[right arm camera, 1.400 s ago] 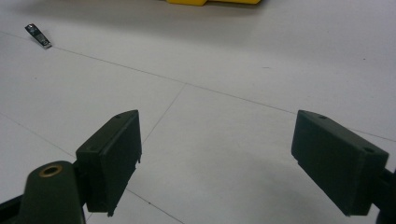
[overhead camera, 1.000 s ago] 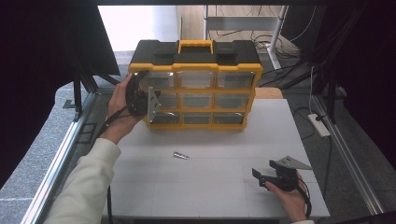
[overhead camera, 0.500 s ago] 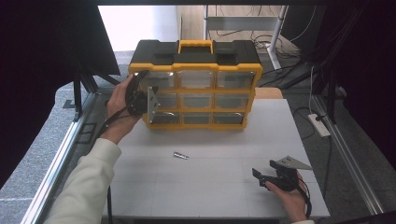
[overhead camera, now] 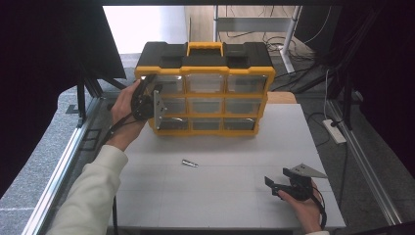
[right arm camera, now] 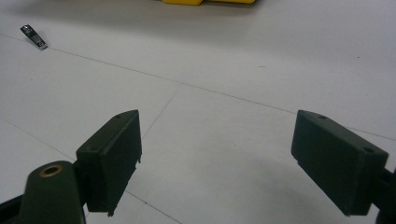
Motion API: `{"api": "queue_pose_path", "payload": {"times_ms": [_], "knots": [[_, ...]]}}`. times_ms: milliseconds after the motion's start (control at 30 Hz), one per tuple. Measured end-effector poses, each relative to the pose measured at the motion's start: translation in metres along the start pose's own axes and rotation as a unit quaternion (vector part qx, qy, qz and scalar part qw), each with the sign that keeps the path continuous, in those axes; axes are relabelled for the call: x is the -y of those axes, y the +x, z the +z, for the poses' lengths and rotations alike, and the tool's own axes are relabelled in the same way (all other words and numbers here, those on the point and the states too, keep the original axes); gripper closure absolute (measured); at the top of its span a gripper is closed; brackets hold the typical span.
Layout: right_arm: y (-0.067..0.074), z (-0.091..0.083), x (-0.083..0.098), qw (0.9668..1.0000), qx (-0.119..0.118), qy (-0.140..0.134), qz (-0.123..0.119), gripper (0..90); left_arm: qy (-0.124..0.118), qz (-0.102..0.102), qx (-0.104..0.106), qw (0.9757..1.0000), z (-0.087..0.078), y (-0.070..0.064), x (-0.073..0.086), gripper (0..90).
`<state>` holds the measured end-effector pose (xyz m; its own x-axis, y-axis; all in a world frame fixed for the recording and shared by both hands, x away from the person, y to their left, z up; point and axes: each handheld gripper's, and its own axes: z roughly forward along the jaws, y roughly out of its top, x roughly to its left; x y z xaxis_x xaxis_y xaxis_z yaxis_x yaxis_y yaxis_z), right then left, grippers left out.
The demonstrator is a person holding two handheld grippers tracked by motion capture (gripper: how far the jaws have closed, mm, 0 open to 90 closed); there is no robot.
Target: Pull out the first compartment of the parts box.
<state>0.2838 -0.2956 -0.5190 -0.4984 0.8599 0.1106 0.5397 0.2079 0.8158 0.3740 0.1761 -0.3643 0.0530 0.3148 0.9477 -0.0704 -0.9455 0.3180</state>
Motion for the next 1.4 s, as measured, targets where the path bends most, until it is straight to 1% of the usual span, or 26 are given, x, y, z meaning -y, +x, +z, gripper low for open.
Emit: {"api": "queue_pose_path", "payload": {"times_ms": [67,100,133,267,400,633,700,733,900,933,967,1133,1200,1367,1400], "knots": [[-0.0001,0.0,0.0,1.0,0.0,0.0,0.0,16.1,-0.003,-0.002,-0.002,1.0,0.0003,-0.0003,0.0001,56.2],[-0.0002,0.0,0.0,1.0,0.0,0.0,0.0,16.0,0.0,0.002,-0.003,1.0,-0.0001,0.0002,0.0,57.4],[-0.0003,0.0,0.0,1.0,0.001,0.0,0.0,16.1,-0.002,0.0,-0.005,1.0,0.0002,-0.0002,0.0001,58.1],[-0.0003,-0.0001,0.0,1.0,0.001,0.0,0.0,16.1,0.001,0.005,-0.009,0.9999,-0.0001,-0.0002,-0.0005,62.0],[-0.0004,-0.0001,0.0,1.0,0.001,0.0,0.001,16.1,0.001,0.005,-0.013,0.9999,-0.0001,0.0001,-0.0006,63.3],[-0.0007,-0.0002,0.0001,1.0,0.002,0.0,0.001,16.1,0.003,0.001,-0.018,0.9998,-0.0005,0.0008,-0.0009,68.1],[-0.0008,-0.0003,0.0001,1.0,0.003,0.0,0.002,16.1,-0.001,-0.004,-0.019,0.9998,-0.0005,0.001,-0.001,69.5],[-0.001,-0.0004,0.0001,1.0,0.003,0.0,0.002,16.1,0.002,-0.001,-0.021,0.9998,-0.0019,0.0026,-0.0012,70.7],[-0.0013,-0.0004,0.0003,1.0,0.004,0.0,0.002,16.1,0.003,0.002,-0.023,0.9997,-0.0023,0.0026,-0.0012,70.9],[-0.0013,-0.0003,0.0003,1.0,0.004,0.0,0.003,16.1,-0.002,-0.004,-0.023,0.9997,-0.0015,0.0017,-0.0013,71.0],[-0.0014,-0.0002,0.0004,1.0,0.005,0.001,0.002,16.1,-0.002,-0.005,-0.024,0.9997,-0.0015,0.0014,-0.0016,71.1],[-0.0017,-0.0001,0.0005,1.0,0.005,0.001,0.003,16.1,-0.002,-0.002,-0.026,0.9997,-0.0018,0.0008,-0.0015,71.3],[-0.0017,-0.0001,0.0005,1.0,0.005,0.001,0.002,16.1,0.001,0.004,-0.026,0.9996,-0.0025,0.0013,-0.0015,71.3],[-0.0017,-0.0002,0.0005,1.0,0.006,0.0,0.004,16.1,0.003,0.006,-0.027,0.9996,-0.0035,0.0014,-0.0014,71.5],[-0.0017,-0.0002,0.0005,1.0,0.006,0.0,0.004,16.1,0.0,0.003,-0.027,0.9996,-0.0034,0.0011,-0.0013,71.5]]}}
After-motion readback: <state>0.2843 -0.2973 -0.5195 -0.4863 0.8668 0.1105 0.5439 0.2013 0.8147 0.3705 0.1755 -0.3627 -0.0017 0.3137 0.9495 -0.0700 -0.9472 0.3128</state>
